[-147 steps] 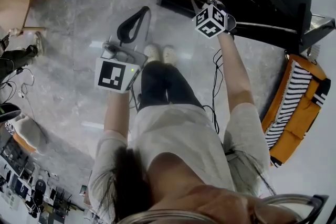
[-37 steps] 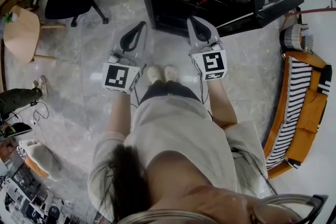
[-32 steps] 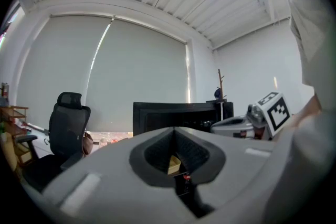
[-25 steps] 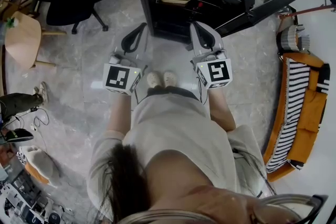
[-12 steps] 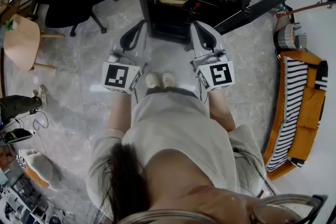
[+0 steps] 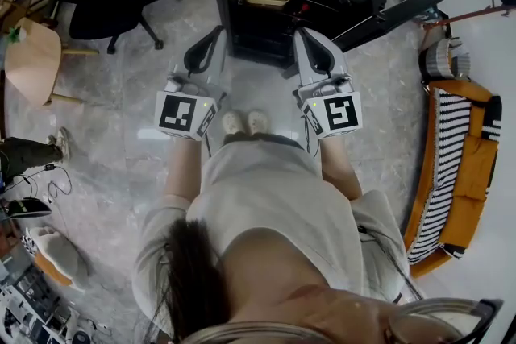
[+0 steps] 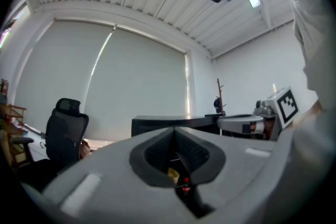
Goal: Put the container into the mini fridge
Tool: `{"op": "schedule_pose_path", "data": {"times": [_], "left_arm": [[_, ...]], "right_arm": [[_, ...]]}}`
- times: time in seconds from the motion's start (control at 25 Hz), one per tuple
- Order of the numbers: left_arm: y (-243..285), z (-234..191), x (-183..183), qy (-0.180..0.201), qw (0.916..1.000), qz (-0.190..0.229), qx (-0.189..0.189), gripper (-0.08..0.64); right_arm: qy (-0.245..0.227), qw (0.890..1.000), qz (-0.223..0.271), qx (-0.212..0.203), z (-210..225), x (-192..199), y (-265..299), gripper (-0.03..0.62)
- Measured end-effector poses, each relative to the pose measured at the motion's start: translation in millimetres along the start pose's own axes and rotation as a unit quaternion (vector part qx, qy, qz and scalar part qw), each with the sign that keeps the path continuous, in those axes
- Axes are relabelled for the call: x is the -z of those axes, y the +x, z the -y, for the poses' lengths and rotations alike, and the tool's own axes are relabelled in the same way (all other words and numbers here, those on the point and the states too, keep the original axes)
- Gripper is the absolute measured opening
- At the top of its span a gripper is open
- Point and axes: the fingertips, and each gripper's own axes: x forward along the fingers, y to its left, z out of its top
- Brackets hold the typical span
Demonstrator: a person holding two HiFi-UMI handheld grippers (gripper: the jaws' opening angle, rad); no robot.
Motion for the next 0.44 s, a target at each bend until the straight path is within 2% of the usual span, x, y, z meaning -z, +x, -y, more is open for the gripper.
{"op": "schedule_pose_path", "data": {"times": [0.44], "left_arm": [[7.3, -0.1, 1.4, 0.004, 0.9999, 0.000, 0.009, 0.002]], "right_arm": [[0.004, 1.000, 0.007, -0.005, -0.8, -1.4, 6.0, -0.003]]}}
